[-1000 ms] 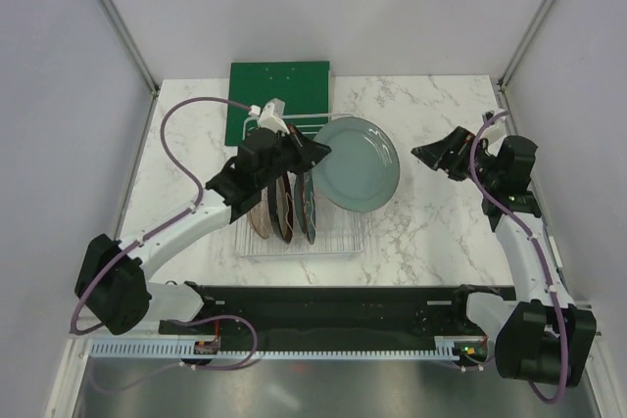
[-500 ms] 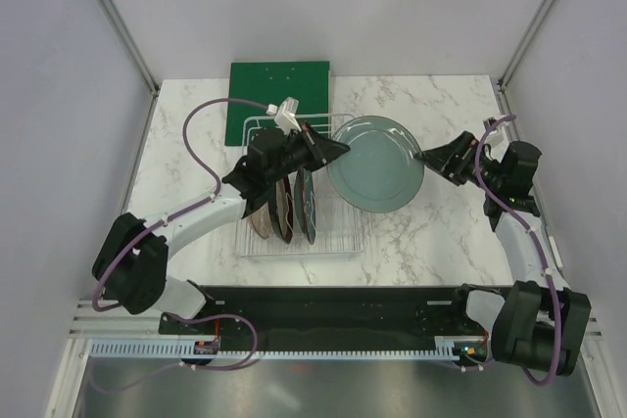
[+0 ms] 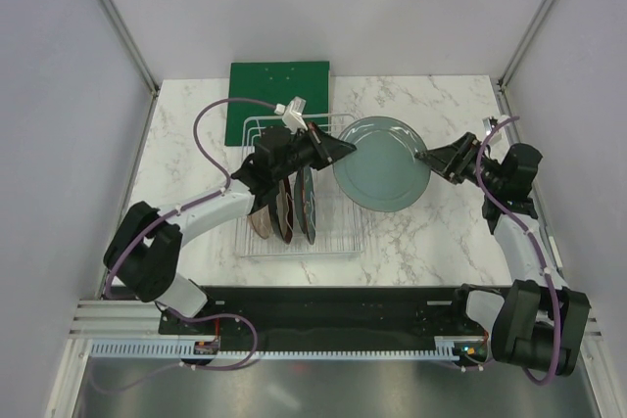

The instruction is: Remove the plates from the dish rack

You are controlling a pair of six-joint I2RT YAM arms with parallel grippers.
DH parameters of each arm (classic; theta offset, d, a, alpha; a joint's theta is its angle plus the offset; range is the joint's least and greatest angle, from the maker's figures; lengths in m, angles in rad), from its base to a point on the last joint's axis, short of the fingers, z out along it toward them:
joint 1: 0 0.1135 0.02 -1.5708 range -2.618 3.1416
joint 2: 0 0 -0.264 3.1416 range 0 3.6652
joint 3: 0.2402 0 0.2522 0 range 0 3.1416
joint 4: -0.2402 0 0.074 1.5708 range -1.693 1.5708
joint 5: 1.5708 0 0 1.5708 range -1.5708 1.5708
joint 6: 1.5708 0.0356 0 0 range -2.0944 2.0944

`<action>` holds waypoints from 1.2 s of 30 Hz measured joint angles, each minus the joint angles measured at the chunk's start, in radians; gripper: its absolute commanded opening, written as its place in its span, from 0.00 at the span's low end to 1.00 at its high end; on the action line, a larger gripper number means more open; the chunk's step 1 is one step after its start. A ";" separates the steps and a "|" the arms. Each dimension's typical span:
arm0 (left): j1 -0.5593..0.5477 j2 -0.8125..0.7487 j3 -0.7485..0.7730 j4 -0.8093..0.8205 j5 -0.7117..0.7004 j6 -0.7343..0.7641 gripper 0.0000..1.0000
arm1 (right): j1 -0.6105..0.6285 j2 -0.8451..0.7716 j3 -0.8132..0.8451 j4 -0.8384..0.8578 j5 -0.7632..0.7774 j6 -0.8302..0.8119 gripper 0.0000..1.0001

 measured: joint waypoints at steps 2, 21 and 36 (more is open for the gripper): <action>0.000 0.014 0.008 0.010 0.007 -0.004 0.02 | 0.000 0.000 0.000 0.018 -0.009 0.018 0.58; 0.005 0.061 0.058 0.041 0.061 -0.014 0.02 | 0.034 0.055 -0.003 0.061 -0.043 0.093 0.00; -0.013 0.010 0.235 -0.249 -0.018 0.171 1.00 | 0.044 0.003 0.230 -0.302 0.148 -0.102 0.00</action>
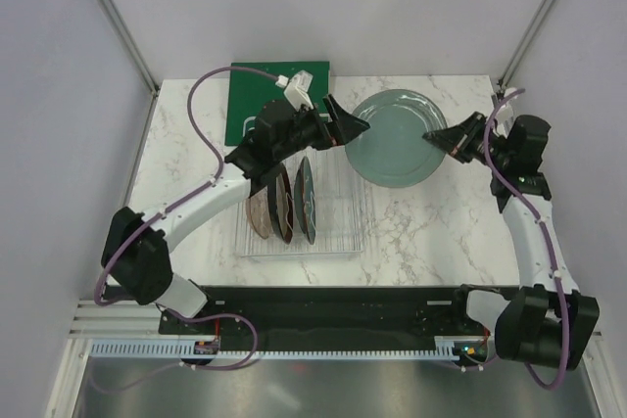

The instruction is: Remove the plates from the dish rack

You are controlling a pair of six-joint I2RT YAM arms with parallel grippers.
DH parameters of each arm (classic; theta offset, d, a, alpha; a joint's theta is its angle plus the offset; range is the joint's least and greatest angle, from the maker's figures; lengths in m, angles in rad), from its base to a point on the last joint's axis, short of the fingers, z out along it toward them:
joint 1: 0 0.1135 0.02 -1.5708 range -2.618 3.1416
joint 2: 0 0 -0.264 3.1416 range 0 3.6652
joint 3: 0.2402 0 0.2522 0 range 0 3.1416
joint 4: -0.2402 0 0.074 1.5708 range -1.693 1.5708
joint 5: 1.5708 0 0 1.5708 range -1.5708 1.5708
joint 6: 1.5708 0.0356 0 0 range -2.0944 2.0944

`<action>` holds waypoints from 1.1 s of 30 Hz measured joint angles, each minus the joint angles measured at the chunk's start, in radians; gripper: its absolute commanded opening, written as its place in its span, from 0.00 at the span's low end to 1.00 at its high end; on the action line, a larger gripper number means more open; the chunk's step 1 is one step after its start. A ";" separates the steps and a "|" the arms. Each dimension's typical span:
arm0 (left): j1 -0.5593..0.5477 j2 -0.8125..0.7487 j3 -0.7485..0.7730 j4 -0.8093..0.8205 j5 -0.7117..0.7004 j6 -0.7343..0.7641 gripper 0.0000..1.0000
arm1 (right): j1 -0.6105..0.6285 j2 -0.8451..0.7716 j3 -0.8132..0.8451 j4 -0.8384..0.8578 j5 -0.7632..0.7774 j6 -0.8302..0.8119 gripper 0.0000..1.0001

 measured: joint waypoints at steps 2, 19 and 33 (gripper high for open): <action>-0.001 -0.039 0.039 -0.072 -0.050 0.068 1.00 | -0.007 0.061 0.103 -0.035 0.051 -0.022 0.00; -0.006 -0.251 0.141 -0.362 -0.311 0.455 1.00 | -0.051 0.927 0.662 -0.207 0.478 -0.096 0.00; -0.005 -0.271 0.127 -0.529 -0.487 0.555 0.95 | -0.058 1.131 0.901 -0.234 0.460 -0.077 0.01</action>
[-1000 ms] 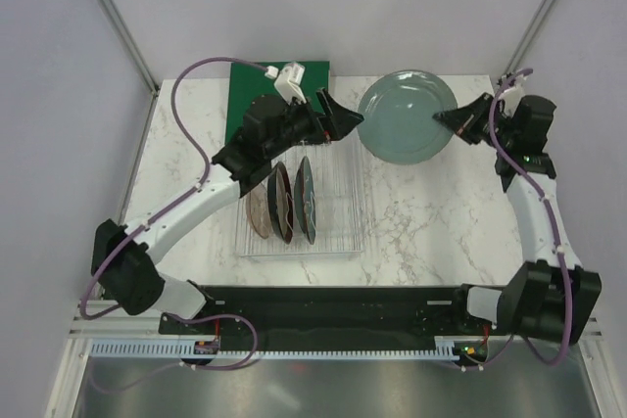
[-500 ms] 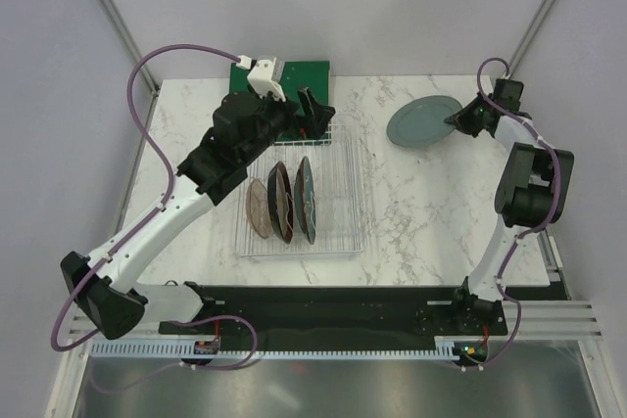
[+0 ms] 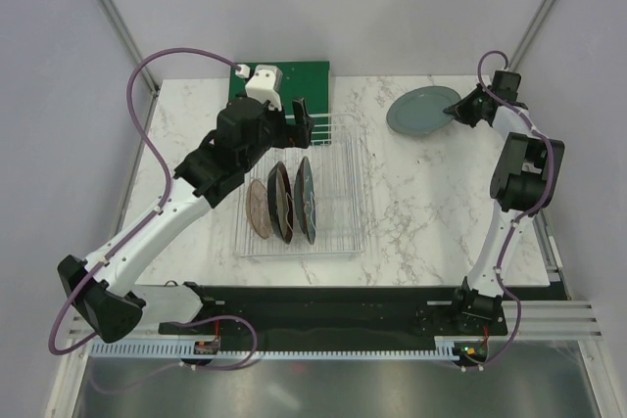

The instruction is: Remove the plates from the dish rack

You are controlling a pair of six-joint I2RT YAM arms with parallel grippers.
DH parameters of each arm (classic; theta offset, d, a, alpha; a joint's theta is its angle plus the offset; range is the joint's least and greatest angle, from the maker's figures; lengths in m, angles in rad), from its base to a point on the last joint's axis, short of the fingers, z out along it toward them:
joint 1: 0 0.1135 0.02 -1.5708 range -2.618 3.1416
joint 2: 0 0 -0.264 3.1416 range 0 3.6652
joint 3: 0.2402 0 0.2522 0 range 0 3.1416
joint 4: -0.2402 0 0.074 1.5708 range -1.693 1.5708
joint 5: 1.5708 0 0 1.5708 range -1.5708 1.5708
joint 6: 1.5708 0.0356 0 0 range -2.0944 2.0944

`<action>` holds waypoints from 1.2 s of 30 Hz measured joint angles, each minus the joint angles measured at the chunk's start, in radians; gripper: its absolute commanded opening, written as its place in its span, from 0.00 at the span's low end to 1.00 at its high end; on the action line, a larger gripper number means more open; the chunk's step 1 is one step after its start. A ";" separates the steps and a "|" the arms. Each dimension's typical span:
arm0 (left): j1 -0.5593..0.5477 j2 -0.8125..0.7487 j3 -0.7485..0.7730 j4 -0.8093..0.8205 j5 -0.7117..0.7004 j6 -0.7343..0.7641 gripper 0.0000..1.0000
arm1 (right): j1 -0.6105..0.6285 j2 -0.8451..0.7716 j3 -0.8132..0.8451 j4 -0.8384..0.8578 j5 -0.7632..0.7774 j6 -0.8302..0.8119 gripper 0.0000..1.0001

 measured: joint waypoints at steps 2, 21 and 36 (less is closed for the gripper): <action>0.000 0.000 0.000 0.000 -0.004 0.011 0.95 | 0.000 0.001 0.000 -0.008 0.002 0.008 0.04; -0.128 -0.001 -0.111 -0.129 -0.167 0.019 0.85 | 0.001 -0.005 -0.077 -0.099 0.177 -0.056 0.66; -0.356 0.095 0.029 -0.407 -0.380 -0.211 0.79 | -0.001 -0.200 -0.224 -0.219 0.461 -0.135 0.86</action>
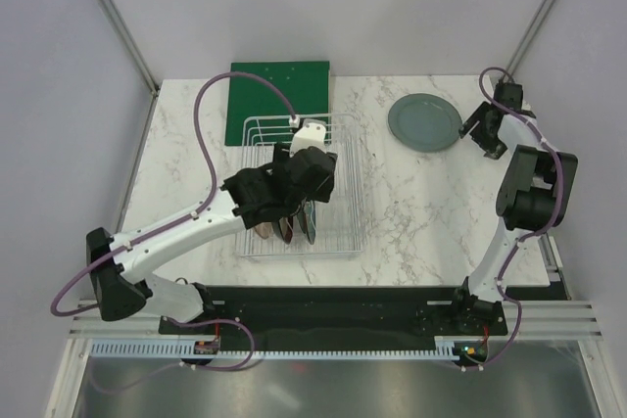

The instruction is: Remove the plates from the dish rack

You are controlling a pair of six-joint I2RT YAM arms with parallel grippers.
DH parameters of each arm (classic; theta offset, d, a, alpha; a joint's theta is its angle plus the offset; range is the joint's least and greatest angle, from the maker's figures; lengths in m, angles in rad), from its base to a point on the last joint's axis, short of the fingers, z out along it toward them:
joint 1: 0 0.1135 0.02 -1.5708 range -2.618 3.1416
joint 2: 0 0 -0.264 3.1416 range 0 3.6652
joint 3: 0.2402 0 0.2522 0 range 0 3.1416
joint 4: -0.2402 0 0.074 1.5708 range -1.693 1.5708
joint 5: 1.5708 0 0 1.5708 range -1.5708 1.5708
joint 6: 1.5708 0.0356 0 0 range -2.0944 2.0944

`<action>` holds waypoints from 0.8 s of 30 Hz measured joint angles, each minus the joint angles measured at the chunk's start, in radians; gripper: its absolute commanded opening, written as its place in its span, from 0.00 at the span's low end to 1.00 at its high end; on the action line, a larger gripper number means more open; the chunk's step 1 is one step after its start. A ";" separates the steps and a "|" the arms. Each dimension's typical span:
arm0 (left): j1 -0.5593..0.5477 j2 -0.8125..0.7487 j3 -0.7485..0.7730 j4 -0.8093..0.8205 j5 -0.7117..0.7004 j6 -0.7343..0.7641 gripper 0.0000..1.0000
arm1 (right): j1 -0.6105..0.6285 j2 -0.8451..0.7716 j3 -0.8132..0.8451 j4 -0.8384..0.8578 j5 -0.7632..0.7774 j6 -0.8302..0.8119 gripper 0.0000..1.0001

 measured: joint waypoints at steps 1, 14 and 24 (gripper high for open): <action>-0.006 0.015 0.005 -0.019 -0.013 -0.020 0.79 | 0.000 -0.028 -0.011 -0.008 0.007 -0.003 0.86; -0.052 0.293 0.114 -0.340 -0.210 -0.330 0.37 | 0.000 -0.470 -0.188 -0.015 0.001 -0.015 0.87; -0.082 0.402 0.235 -0.529 -0.290 -0.456 0.02 | 0.006 -0.495 -0.315 -0.023 -0.040 -0.037 0.86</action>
